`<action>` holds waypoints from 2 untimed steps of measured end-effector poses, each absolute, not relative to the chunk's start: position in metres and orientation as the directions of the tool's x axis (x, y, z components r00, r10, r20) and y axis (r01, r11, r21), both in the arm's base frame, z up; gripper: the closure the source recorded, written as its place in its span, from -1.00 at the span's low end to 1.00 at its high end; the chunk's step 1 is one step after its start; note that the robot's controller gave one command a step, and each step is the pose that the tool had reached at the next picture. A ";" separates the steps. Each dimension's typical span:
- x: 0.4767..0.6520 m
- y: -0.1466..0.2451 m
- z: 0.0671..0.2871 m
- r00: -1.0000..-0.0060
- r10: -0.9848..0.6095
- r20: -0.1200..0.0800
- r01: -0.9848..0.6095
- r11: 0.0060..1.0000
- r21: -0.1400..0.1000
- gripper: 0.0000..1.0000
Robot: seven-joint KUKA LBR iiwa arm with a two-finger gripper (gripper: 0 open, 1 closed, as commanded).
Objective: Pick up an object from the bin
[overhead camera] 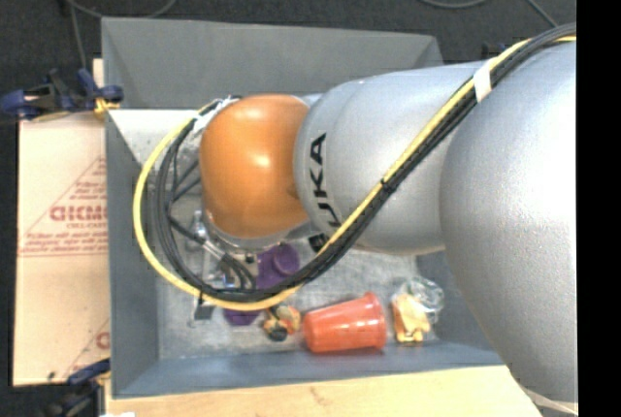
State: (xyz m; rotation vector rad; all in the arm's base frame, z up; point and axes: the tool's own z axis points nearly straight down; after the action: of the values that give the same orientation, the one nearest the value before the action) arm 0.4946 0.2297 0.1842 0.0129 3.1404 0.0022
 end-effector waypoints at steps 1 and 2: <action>0.491 0.210 0.165 -0.998 -0.066 -0.009 -0.066 0.998 0.005 -1.00; 0.489 0.175 0.140 -0.997 -0.075 0.003 -0.075 0.997 -0.003 -1.00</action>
Offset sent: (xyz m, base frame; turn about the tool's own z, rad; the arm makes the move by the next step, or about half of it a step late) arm -0.0050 -0.0597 -0.0359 0.2265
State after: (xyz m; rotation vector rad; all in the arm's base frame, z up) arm 0.4890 0.1751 0.1401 -0.1175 3.1424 -0.0049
